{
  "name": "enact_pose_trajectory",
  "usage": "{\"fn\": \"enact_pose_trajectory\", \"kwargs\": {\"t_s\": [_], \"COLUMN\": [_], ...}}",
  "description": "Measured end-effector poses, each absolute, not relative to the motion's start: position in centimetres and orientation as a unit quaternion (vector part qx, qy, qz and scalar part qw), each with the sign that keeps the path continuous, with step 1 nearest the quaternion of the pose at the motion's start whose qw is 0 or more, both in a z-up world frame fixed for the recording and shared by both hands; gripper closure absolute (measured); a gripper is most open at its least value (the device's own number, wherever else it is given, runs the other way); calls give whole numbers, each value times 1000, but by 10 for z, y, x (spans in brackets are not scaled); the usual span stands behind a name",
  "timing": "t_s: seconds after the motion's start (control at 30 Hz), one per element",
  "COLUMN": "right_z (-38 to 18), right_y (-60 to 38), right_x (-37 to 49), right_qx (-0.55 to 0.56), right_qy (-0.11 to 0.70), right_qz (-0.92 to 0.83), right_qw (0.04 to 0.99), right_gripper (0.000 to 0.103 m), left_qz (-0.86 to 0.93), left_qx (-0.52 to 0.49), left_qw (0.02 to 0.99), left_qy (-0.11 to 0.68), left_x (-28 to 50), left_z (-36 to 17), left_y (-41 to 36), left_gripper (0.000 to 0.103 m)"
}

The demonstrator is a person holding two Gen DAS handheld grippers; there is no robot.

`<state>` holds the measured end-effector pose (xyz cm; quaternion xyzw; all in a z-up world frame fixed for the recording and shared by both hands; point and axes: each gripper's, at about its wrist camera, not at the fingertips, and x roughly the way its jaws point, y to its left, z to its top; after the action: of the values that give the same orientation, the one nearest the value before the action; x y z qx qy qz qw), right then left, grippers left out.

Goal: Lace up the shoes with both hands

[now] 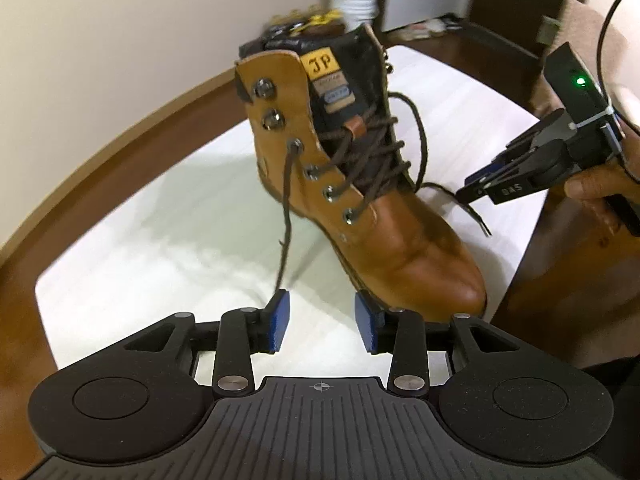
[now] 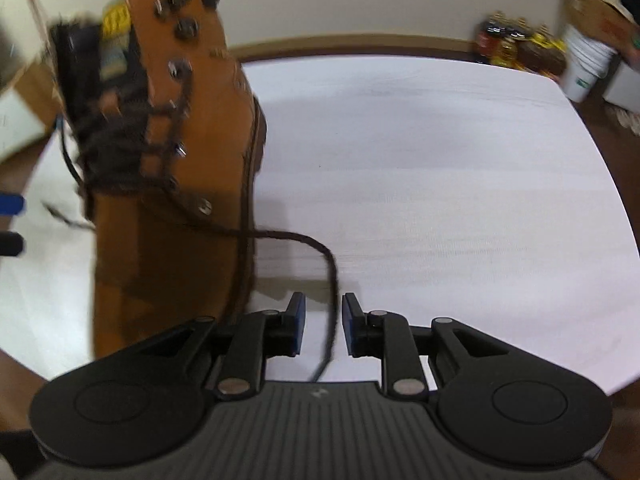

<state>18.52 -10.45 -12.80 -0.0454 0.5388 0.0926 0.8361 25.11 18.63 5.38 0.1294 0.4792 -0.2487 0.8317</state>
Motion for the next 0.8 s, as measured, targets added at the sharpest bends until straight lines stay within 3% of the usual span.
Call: {"fn": "enact_pose_trajectory", "kwargs": {"t_s": [0.2,0.3,0.37,0.43,0.63,0.8], "right_z": [-138,-146,-150,-153,-143,-135], "right_y": [-98,-93,-91,-92,-161,-163], "right_x": [193,190,189,190,175,142], "right_qx": [-99,-118,-117,-96,334,500], "right_qy": [543,547,544,545,553,518], "right_qz": [113,114,107,96,41,31], "right_qw": [826,821,824,827,762,693], "right_gripper": [81,88,99,100,101,101], "left_qz": [-249,-252,-253,-255,-294,-357], "left_qx": [126,134,136,134,105,51], "left_qw": [829,829,829,831,830,818], "left_qy": [485,482,479,476,462,448], "left_x": [246,248,249,250,248,247], "left_z": [54,53,53,55,69,84], "left_y": [183,187,190,196,204,202], "left_gripper": [61,61,61,61,61,60]}}
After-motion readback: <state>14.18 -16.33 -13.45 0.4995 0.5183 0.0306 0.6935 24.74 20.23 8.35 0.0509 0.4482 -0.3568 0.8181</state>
